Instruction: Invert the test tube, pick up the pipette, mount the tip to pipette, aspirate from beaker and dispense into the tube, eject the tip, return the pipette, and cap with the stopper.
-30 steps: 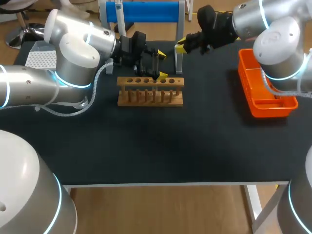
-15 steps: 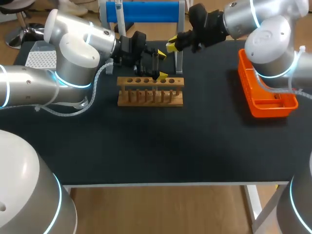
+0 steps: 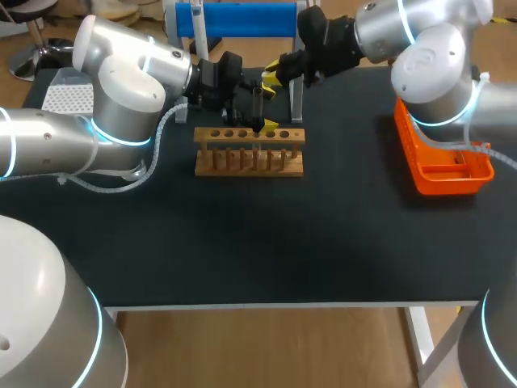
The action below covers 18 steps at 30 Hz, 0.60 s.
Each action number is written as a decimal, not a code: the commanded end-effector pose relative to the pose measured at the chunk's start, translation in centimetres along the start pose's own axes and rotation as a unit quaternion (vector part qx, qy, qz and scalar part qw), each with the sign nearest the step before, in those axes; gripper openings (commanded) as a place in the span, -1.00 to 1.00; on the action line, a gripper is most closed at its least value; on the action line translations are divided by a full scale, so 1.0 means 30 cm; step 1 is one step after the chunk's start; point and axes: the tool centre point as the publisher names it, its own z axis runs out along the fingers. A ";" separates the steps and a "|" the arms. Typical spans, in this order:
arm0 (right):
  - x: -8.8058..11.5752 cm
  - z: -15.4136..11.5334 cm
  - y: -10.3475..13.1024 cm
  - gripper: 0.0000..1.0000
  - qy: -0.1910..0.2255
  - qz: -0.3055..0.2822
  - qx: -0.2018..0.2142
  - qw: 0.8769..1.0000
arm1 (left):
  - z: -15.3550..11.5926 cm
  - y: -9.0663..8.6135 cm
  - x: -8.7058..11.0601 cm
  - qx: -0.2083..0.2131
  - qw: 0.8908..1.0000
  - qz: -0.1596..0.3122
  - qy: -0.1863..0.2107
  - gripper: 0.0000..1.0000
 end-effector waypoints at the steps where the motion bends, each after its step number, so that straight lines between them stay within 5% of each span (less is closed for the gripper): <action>1: -0.015 0.018 0.021 -1.00 0.005 -0.001 0.007 1.000 | 0.000 0.003 -0.005 0.001 1.000 0.001 0.002 1.00; 18: -0.015 0.049 0.023 -1.00 0.013 0.000 0.017 1.000 | 0.000 0.003 -0.005 0.001 1.000 0.001 0.002 1.00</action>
